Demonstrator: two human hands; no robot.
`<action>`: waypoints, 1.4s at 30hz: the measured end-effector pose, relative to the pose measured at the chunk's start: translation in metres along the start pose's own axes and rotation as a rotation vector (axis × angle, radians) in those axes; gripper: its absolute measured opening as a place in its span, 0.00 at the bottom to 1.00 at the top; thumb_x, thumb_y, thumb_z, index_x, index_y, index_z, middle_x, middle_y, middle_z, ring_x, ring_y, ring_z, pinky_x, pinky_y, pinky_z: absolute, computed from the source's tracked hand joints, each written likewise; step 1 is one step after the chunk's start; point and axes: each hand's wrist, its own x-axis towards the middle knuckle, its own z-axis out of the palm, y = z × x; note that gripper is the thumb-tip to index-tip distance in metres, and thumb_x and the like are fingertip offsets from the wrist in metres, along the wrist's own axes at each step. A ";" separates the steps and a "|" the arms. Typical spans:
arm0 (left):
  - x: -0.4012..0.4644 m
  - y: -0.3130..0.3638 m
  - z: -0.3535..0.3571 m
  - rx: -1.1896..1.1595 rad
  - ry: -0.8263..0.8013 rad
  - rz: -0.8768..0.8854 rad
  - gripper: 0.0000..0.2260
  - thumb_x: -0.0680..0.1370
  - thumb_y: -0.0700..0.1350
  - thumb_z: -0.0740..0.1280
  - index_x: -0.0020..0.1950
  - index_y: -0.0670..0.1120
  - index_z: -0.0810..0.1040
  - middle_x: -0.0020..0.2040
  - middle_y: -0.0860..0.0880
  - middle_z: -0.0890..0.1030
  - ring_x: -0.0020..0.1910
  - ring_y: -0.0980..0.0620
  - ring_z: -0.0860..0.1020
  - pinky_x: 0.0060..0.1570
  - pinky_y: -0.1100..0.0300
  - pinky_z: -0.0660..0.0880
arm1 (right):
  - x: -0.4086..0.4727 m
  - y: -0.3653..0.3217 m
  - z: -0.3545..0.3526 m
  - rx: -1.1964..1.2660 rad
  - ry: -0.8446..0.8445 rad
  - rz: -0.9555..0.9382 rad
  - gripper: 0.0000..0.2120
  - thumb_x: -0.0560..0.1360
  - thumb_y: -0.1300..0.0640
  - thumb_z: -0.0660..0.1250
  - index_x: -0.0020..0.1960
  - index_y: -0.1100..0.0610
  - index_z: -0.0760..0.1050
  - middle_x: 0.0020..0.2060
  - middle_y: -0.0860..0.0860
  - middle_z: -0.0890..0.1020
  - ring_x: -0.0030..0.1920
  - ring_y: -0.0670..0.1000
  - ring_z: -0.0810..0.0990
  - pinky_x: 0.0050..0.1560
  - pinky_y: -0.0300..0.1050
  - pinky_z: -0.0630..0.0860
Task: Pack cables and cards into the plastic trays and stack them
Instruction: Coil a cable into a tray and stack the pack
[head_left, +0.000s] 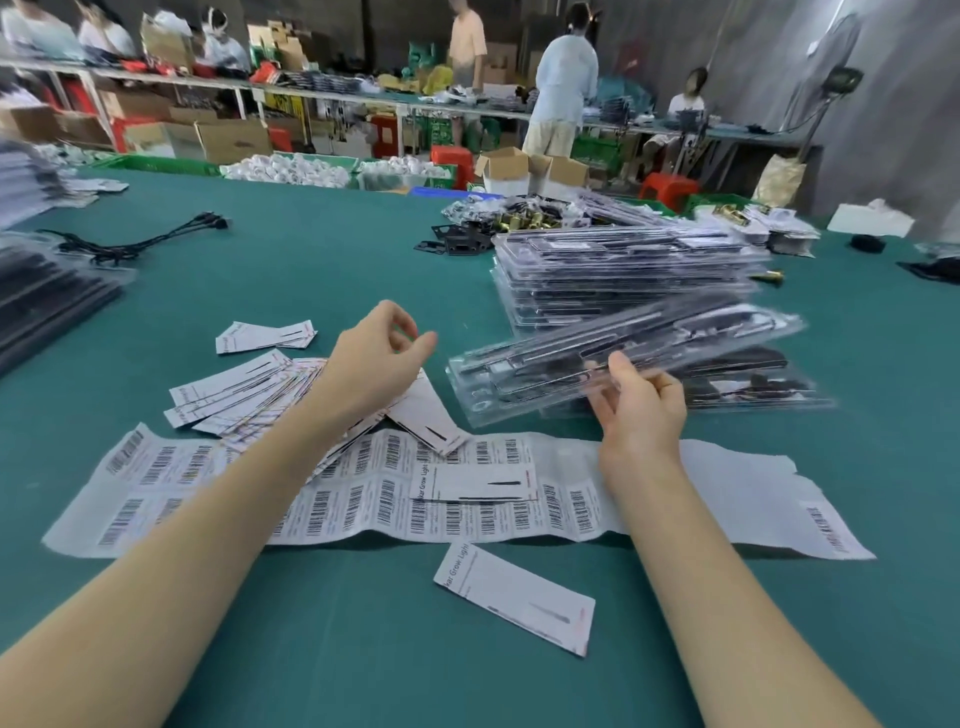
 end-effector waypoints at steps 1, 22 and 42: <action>-0.002 0.002 0.002 -0.021 0.001 0.027 0.11 0.80 0.57 0.66 0.51 0.50 0.75 0.43 0.55 0.80 0.41 0.59 0.77 0.38 0.61 0.71 | 0.001 0.001 0.000 -0.009 0.031 0.015 0.14 0.78 0.62 0.71 0.44 0.55 0.65 0.43 0.54 0.80 0.39 0.49 0.84 0.41 0.39 0.82; -0.052 0.052 0.034 0.373 -0.588 0.531 0.24 0.72 0.63 0.73 0.61 0.51 0.78 0.54 0.54 0.80 0.53 0.53 0.76 0.54 0.58 0.74 | -0.004 -0.045 -0.008 -1.265 -0.671 -0.003 0.10 0.80 0.53 0.67 0.46 0.58 0.83 0.34 0.49 0.86 0.30 0.49 0.84 0.26 0.34 0.73; -0.029 0.034 0.013 0.134 -0.690 0.165 0.11 0.73 0.50 0.75 0.49 0.54 0.74 0.41 0.57 0.83 0.34 0.60 0.79 0.35 0.64 0.74 | -0.026 -0.042 0.010 -1.744 -1.081 -0.223 0.15 0.65 0.50 0.81 0.50 0.43 0.84 0.45 0.36 0.84 0.39 0.34 0.79 0.39 0.33 0.72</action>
